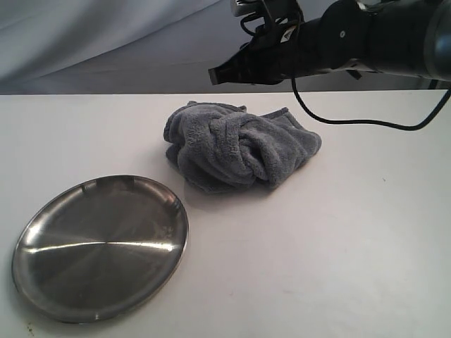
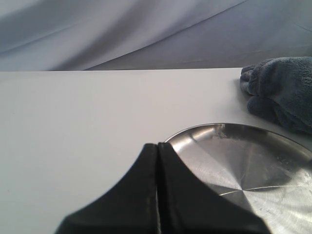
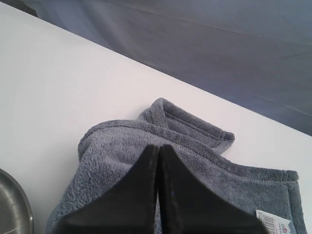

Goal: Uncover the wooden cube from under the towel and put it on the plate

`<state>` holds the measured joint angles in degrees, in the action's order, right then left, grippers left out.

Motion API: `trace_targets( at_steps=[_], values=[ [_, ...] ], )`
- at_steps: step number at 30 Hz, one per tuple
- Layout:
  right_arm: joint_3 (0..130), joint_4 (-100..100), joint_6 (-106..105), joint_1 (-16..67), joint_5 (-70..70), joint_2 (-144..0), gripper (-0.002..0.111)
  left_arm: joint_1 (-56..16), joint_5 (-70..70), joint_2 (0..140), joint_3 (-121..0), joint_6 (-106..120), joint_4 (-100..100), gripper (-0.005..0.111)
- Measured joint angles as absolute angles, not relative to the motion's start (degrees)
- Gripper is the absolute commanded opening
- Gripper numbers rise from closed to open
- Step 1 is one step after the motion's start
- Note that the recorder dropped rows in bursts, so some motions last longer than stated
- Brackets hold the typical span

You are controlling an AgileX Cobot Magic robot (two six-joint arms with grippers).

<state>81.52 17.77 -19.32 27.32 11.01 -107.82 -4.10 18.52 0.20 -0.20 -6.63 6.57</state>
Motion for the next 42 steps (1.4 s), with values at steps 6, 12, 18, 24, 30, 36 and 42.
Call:
trace_targets(
  at_steps=[6,12,18,24,30,36,42],
  values=[
    [81.5,17.8,-19.3,27.3,11.1,-107.8,0.0,-4.1,18.5,0.2,-0.2,-6.6,6.6,0.0],
    [81.5,17.8,-19.3,27.3,11.4,-107.8,0.0,-4.1,18.5,0.2,-0.2,-6.6,6.6,0.0],
    [81.5,17.8,-19.3,27.3,12.1,-107.8,0.0,-4.1,18.5,0.2,-0.2,-6.6,6.6,0.0],
    [81.5,17.8,-19.3,27.3,13.7,-107.8,0.0,-4.1,18.5,0.2,-0.2,-6.6,6.6,0.0],
    [81.5,17.9,-20.6,27.5,17.3,-107.8,0.0,-4.1,18.5,0.2,-0.2,-6.6,6.6,0.0],
    [81.5,18.0,-29.5,30.9,19.7,-107.8,0.0,-4.1,18.5,0.2,-0.2,-6.6,6.6,0.0],
    [81.5,18.0,-33.7,36.4,9.1,-107.8,0.0,-4.1,18.5,0.2,-0.2,-6.6,6.6,0.0]
  ],
)
